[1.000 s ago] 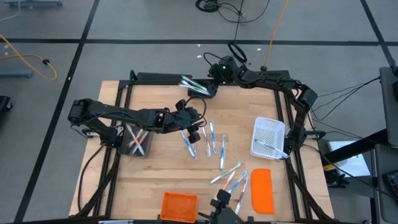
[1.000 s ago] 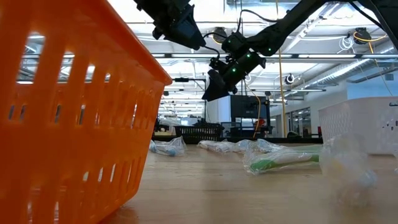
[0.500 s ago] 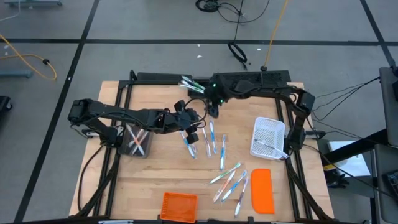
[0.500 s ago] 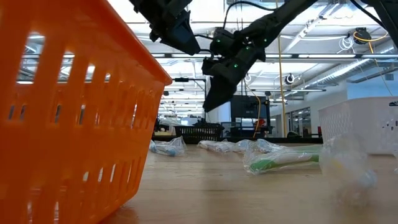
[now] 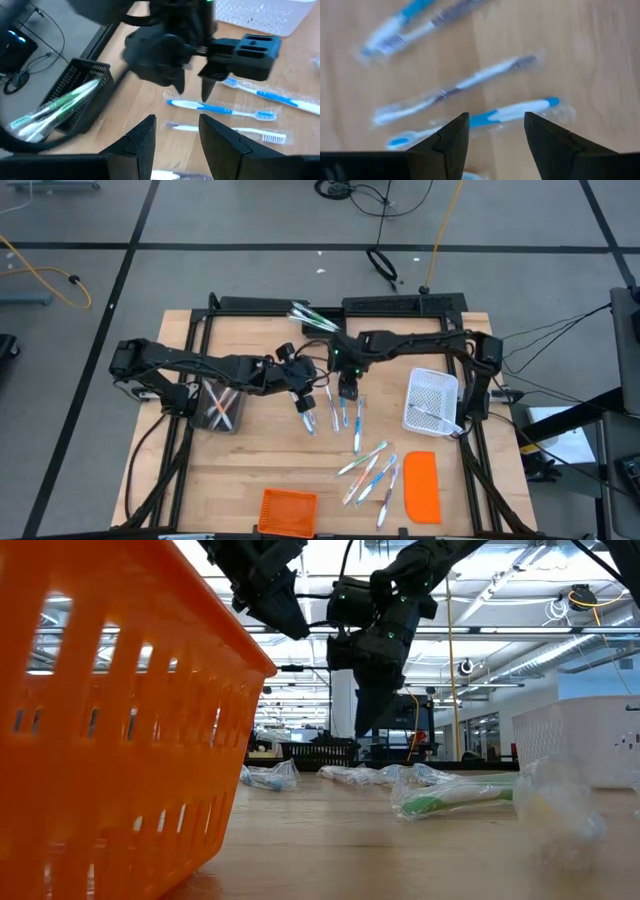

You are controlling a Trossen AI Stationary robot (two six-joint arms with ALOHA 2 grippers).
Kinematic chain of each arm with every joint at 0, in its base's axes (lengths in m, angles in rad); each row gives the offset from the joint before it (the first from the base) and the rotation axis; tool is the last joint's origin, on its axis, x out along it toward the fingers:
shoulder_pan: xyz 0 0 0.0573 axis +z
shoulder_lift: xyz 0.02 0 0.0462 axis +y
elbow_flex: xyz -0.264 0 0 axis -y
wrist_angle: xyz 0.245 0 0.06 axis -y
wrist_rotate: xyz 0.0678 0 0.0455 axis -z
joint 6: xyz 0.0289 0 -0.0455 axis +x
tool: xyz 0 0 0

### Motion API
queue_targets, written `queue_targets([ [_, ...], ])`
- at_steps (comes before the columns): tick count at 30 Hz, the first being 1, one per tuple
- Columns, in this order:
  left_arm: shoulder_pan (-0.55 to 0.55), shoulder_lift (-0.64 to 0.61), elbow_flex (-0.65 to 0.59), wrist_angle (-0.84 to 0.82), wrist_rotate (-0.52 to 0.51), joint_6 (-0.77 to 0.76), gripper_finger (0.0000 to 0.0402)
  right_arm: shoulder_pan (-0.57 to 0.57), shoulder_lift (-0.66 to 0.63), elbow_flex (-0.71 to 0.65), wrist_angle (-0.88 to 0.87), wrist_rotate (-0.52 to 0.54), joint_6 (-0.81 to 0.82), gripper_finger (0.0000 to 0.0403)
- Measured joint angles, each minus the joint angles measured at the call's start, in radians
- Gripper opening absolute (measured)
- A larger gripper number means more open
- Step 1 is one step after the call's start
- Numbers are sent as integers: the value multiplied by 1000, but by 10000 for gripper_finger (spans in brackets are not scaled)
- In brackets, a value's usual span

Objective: Pick & Place Toothbrushes
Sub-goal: Put the blue toothbrush into the orange bin

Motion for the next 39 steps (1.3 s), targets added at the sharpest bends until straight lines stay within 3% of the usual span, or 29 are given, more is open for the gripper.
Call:
queue_targets([
  [5, -3, 0, 0, -42, 0, -23, 152, 32, 0, -56, 9, 106, 74, 183],
  [24, -4, 0, 0, -50, 1, -27, 152, 35, -3, -311, 445, 36, 389, 177],
  [29, -4, 0, 0, -50, 1, -27, 152, 36, -5, -347, 475, 78, 398, 128],
  [34, -4, 0, 0, -49, 1, -27, 152, 36, -2, -375, 519, 71, 393, 25],
  [39, -4, 0, 0, -49, 1, -27, 152, 36, -2, -380, 521, 66, 373, 4],
])
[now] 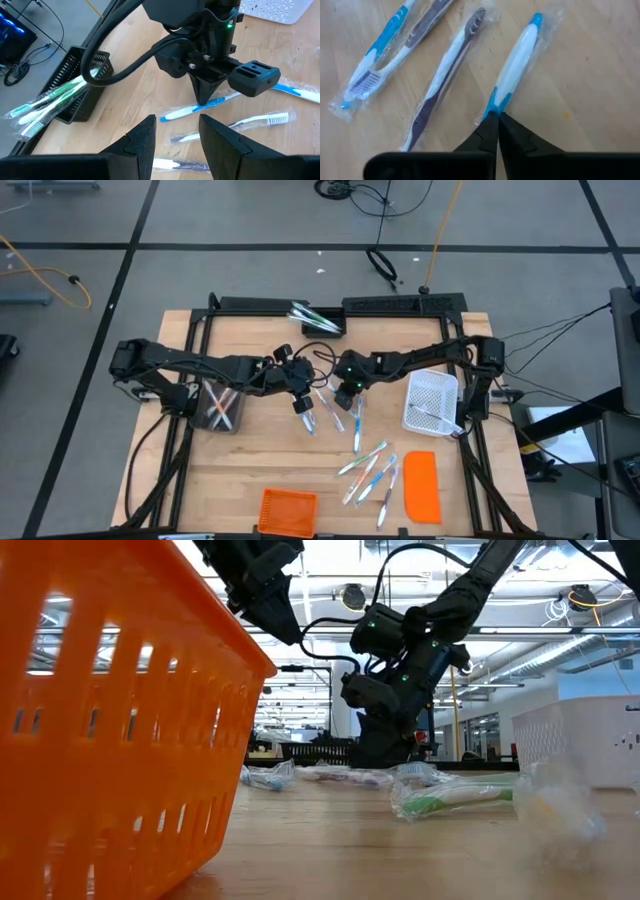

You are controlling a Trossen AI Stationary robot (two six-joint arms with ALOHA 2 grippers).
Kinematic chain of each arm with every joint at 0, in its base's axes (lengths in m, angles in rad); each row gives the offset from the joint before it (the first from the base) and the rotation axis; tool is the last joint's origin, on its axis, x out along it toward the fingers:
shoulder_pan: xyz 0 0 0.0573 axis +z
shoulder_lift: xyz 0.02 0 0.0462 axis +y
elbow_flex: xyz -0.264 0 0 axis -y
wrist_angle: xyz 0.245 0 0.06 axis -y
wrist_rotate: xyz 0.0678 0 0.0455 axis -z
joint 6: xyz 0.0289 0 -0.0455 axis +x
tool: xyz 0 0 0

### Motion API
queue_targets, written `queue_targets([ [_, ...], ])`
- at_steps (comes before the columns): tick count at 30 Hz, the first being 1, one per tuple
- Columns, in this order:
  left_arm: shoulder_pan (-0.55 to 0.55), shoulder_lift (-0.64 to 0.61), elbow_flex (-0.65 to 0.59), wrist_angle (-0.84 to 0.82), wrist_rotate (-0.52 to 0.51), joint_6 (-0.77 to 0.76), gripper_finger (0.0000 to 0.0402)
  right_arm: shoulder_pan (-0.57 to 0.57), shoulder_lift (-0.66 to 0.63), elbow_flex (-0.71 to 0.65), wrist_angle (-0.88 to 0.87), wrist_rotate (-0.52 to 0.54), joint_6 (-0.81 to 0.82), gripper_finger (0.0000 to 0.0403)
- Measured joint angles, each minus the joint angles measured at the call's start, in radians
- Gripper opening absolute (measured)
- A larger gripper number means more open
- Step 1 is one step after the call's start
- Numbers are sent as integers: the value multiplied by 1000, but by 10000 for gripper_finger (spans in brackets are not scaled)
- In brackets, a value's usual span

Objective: Pick & Place Toothbrushes
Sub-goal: Put the blue toothbrush into the orange bin

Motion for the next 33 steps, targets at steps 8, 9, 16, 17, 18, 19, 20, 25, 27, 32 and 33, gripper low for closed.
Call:
queue_targets([
  [8, 0, 0, 0, 0, 0, -4, 152, -20, -66, -6, 1, 1, -40, 0],
  [9, 0, 0, 0, 0, 0, -4, 152, -21, -87, -6, -5, 12, -49, 0],
  [16, 2, 0, 0, 14, -1, -5, 152, -26, -261, -5, 3, 54, -105, 0],
  [17, 2, 0, 0, 23, -1, -6, 152, -26, -291, -5, 4, 64, -114, 0],
  [18, 2, 0, 0, 34, -1, -7, 152, -26, -320, -5, 4, 78, -121, 0],
  [19, 2, 0, 0, 44, -1, -7, 152, -25, -347, -4, 4, 95, -130, 0],
  [20, 2, 0, 0, 55, -1, -7, 152, -22, -374, -4, 3, 99, -140, 0],
  [25, 2, 0, 0, 109, -2, -8, 152, -9, -494, -4, 10, 101, -193, 0],
  [27, 3, 0, 0, 134, -2, -7, 152, 0, -533, -3, 11, 101, -214, 0],
  [32, 3, 0, 0, 249, -7, 14, 152, 39, -603, -3, 40, 119, -285, 0],
  [33, 3, 0, 0, 272, -8, 18, 152, 50, -613, -3, 43, 136, -299, 0],
])
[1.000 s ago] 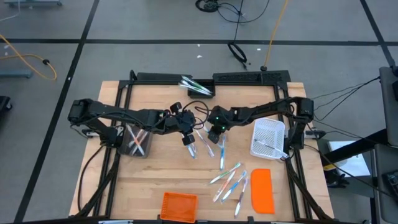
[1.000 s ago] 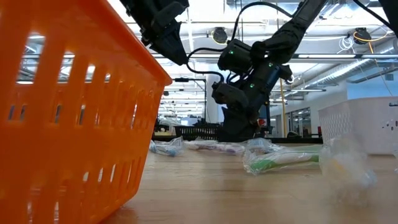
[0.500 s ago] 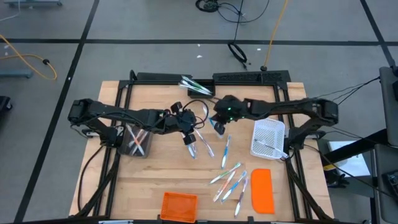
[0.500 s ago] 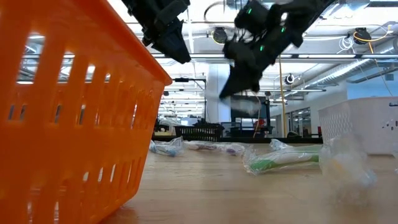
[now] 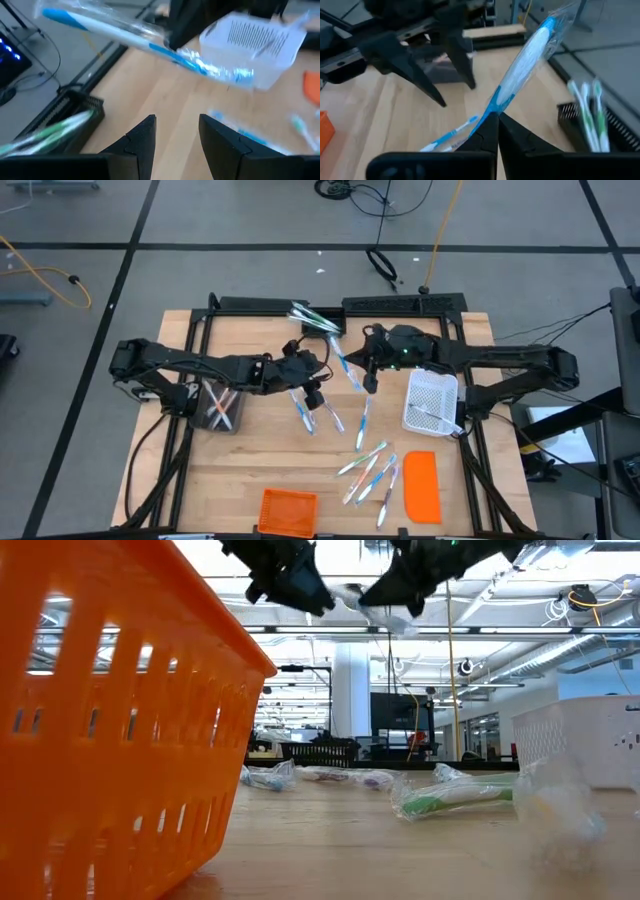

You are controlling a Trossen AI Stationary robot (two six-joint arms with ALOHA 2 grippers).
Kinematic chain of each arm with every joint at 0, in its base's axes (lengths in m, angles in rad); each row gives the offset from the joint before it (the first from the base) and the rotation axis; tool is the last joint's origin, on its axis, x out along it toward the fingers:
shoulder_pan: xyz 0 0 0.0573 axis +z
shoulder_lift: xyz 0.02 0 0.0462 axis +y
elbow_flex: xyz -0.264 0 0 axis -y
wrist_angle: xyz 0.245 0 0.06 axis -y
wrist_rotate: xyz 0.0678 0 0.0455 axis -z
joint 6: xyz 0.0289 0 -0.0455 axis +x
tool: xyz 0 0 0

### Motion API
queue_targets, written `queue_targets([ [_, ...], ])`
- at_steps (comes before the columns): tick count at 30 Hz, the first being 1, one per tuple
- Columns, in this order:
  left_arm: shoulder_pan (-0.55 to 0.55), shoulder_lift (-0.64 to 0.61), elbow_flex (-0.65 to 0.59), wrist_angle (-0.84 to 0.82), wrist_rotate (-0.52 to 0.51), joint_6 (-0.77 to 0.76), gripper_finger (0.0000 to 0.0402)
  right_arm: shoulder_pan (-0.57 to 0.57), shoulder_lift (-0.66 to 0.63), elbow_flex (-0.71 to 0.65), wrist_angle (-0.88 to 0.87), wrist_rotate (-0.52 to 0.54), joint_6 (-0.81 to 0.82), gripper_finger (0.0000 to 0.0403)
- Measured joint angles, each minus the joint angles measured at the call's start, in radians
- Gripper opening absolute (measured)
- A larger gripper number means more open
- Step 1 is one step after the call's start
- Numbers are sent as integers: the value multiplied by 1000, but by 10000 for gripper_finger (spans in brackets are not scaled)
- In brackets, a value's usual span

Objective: Pick & Place Toothbrushes
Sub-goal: Put the blue toothbrush into the orange bin

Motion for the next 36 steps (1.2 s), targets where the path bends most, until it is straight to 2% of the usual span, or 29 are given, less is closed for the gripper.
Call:
queue_targets([
  [4, 0, 0, 0, 100, 0, 32, 152, 50, -29, 0, -1, 70, -48, 0],
  [11, 0, 0, 0, 213, 17, 62, 152, 107, -61, 0, 14, 72, -103, 0],
  [20, 1, 0, 0, 342, 162, 102, 152, 147, -76, 0, 13, 72, -148, 0],
  [29, 1, 0, 0, 393, 168, 130, 150, 167, -76, 0, 13, 72, -158, 0],
  [32, 1, 0, 0, 387, 168, 133, 123, 166, -76, 0, 13, 72, -158, 0],
  [36, 1, 0, 0, 381, 208, 165, 38, 166, -76, 0, 13, 72, -158, 0],
])
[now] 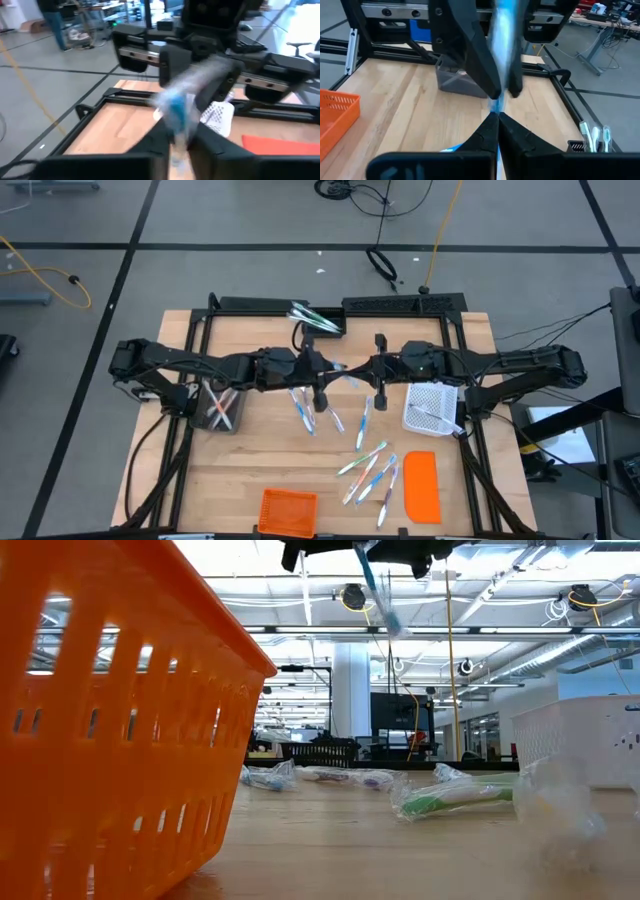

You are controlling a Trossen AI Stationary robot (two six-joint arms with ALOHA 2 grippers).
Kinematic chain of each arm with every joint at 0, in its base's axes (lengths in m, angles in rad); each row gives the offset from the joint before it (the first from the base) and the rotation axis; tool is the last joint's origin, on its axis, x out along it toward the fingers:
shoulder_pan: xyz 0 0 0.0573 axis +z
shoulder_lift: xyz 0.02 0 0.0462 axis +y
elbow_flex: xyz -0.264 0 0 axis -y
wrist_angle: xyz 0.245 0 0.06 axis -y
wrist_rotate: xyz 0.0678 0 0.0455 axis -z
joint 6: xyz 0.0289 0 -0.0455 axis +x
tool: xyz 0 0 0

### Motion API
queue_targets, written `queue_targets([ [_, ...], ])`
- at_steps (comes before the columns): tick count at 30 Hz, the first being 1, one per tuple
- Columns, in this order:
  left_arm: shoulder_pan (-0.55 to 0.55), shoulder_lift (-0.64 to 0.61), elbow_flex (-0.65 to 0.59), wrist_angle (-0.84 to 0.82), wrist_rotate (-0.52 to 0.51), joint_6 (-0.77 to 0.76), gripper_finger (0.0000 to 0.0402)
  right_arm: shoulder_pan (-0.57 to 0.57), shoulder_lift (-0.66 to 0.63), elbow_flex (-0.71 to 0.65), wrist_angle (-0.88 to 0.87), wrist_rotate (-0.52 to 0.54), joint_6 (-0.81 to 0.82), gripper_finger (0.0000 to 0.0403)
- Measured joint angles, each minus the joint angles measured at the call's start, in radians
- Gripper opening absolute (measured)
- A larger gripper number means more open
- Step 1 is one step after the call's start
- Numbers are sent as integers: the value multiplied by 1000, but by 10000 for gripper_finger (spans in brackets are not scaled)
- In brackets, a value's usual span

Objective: Pick & Place Toothbrushes
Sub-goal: Put the blue toothbrush into the orange bin

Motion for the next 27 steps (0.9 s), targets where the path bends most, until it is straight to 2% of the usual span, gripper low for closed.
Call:
queue_targets([
  [2, 0, 0, 0, 0, 30, 11, 14, 0, 0, 0, -3, -2, 0, 0],
  [13, 0, -1, 1, -65, 35, -5, 9, 0, 1, 0, -28, -5, -34, 3],
  [22, -14, -26, 0, -249, 41, -67, 9, 0, -1, 2, -56, -8, -22, 49],
  [27, -44, -75, 0, -405, 162, -138, 8, -17, -1, 2, -91, -5, -9, 73],
])
